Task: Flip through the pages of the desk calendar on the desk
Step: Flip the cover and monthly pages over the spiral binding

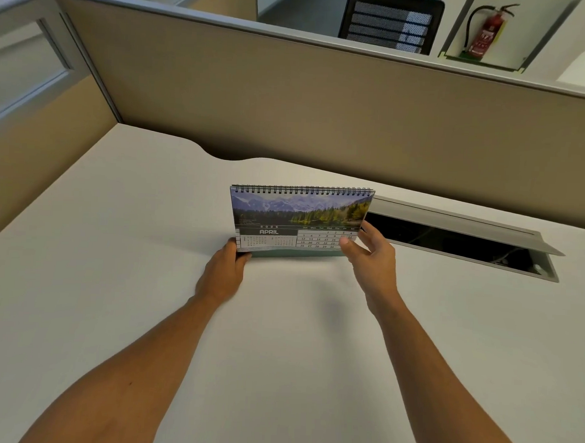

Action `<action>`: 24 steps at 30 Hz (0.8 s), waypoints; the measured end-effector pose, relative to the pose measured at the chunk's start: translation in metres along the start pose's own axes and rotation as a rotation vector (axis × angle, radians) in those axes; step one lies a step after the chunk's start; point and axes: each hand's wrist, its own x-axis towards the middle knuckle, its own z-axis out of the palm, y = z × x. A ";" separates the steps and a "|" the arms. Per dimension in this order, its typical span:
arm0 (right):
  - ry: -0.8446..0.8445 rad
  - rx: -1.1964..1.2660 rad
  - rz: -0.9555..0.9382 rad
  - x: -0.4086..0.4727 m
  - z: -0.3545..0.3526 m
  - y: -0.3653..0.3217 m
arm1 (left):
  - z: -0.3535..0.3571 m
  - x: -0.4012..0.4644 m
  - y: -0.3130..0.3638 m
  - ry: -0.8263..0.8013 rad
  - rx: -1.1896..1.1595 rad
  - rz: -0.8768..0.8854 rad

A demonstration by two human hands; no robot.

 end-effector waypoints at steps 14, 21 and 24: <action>0.086 -0.041 -0.122 -0.004 -0.016 0.008 | -0.002 -0.001 0.001 -0.011 0.011 -0.004; 0.090 -0.085 -0.141 -0.010 -0.027 0.009 | -0.007 -0.005 0.000 -0.034 -0.061 0.003; 0.076 -0.076 -0.132 -0.015 -0.030 0.008 | -0.007 -0.004 0.000 -0.026 -0.092 -0.054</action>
